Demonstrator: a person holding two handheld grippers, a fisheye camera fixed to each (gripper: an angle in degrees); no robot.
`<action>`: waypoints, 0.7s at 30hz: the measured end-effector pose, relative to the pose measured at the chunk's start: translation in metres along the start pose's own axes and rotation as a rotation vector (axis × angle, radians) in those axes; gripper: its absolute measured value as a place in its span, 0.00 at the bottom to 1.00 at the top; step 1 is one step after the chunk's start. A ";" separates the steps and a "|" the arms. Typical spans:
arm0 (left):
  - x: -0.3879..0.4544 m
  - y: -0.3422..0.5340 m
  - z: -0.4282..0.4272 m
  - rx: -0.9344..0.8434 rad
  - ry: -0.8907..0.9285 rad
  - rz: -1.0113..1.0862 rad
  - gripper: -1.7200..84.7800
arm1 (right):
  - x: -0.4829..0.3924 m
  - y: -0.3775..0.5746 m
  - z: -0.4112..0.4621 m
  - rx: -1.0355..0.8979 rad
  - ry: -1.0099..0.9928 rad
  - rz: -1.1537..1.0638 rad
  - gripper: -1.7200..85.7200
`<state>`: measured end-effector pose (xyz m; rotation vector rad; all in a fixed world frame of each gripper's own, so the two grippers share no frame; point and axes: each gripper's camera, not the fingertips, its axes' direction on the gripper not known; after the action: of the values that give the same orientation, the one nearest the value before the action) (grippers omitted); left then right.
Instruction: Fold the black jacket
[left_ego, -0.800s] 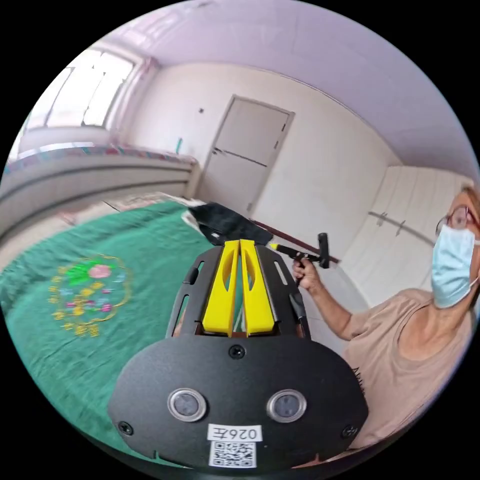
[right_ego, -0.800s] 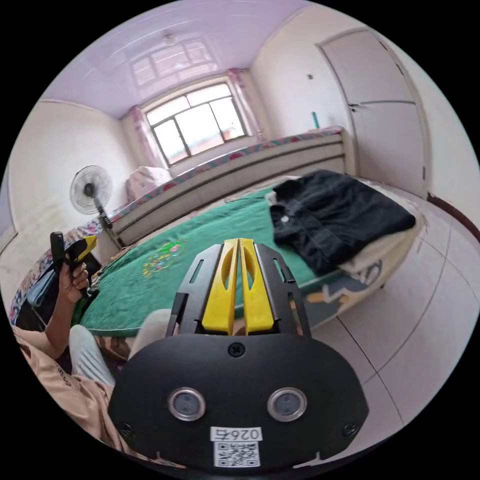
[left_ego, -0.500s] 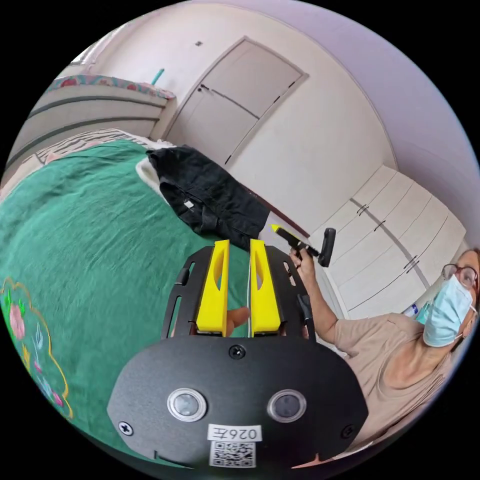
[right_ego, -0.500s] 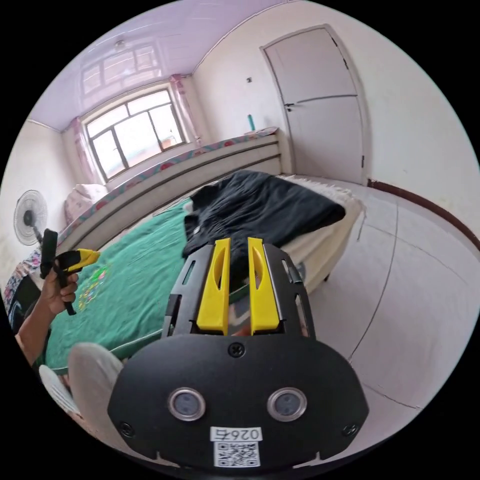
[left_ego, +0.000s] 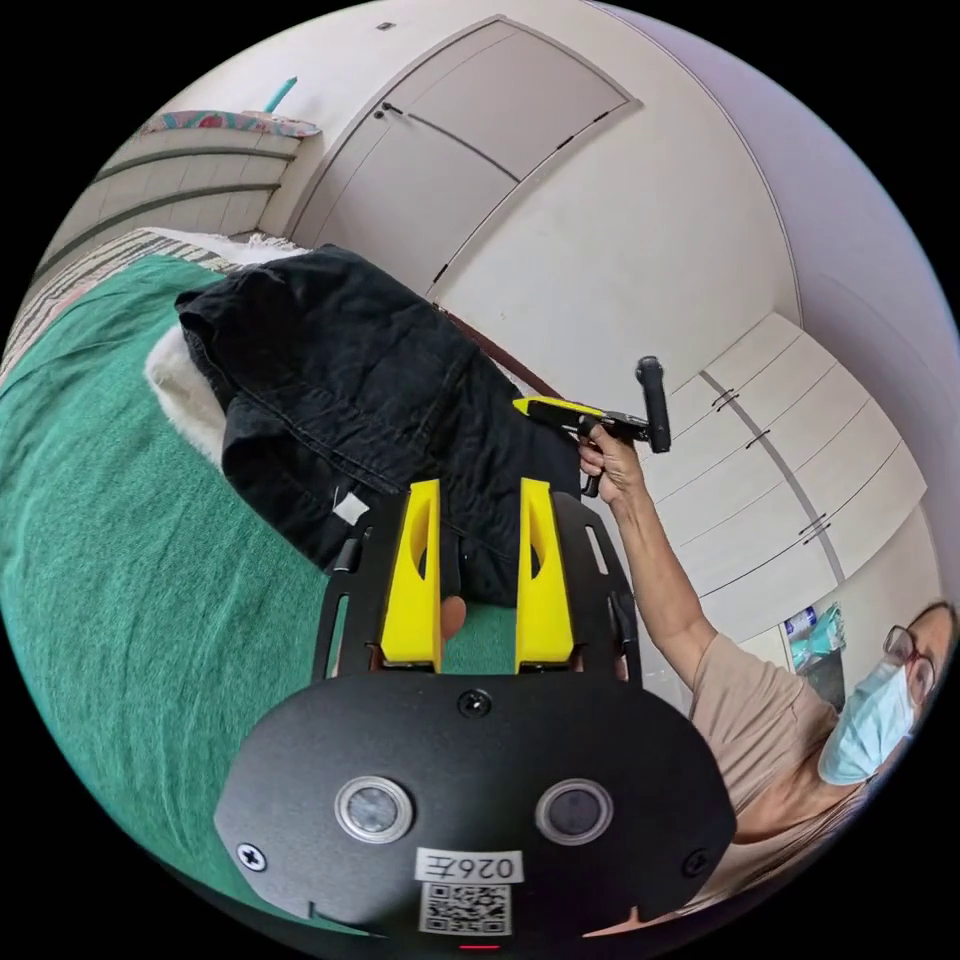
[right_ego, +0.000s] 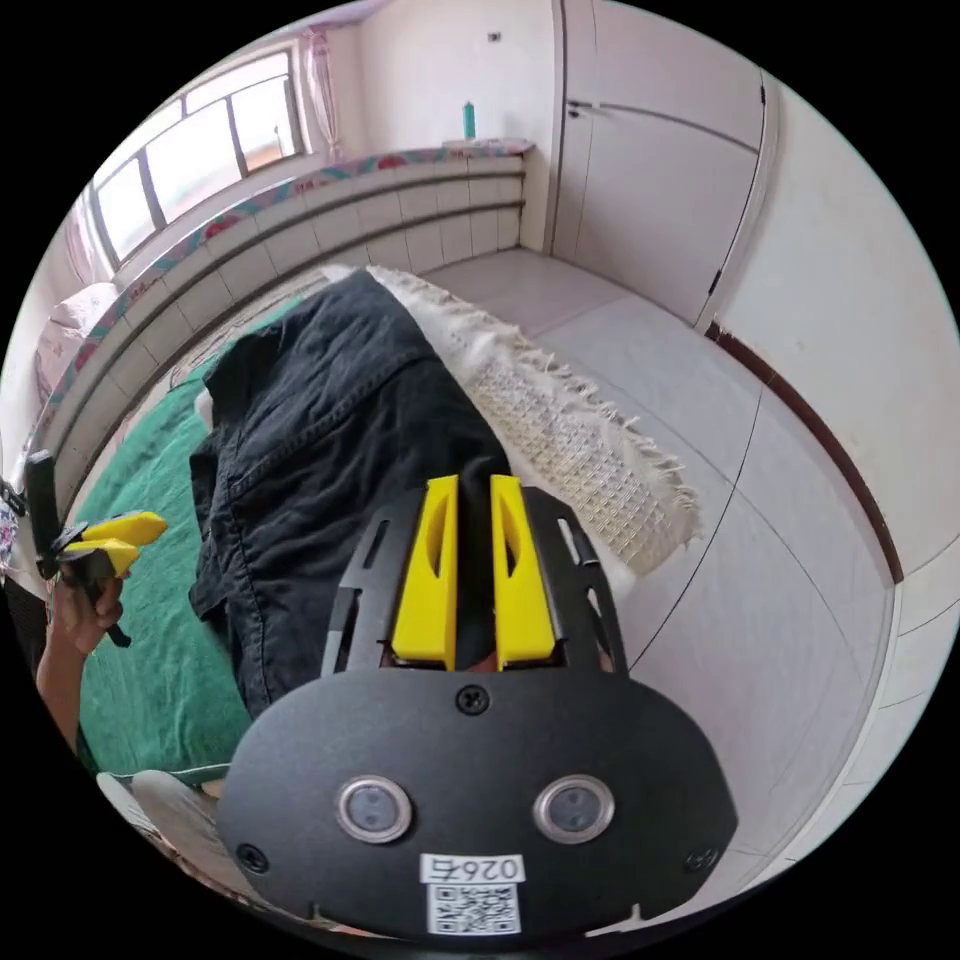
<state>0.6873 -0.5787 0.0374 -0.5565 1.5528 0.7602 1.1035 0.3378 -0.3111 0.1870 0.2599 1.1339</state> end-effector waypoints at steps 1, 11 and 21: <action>-0.005 -0.002 0.004 0.000 0.006 -0.007 0.16 | -0.005 0.005 -0.009 0.028 -0.012 -0.009 0.02; -0.068 0.014 -0.015 0.259 0.268 -0.177 0.31 | -0.275 0.226 -0.140 0.413 0.022 -0.785 0.00; -0.037 0.151 -0.088 0.175 0.114 -0.219 0.08 | -0.388 0.387 -0.171 0.527 0.355 -0.901 0.05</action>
<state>0.5224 -0.5467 0.0990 -0.6364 1.6135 0.4280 0.5625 0.1467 -0.3242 0.2917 0.8634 0.1740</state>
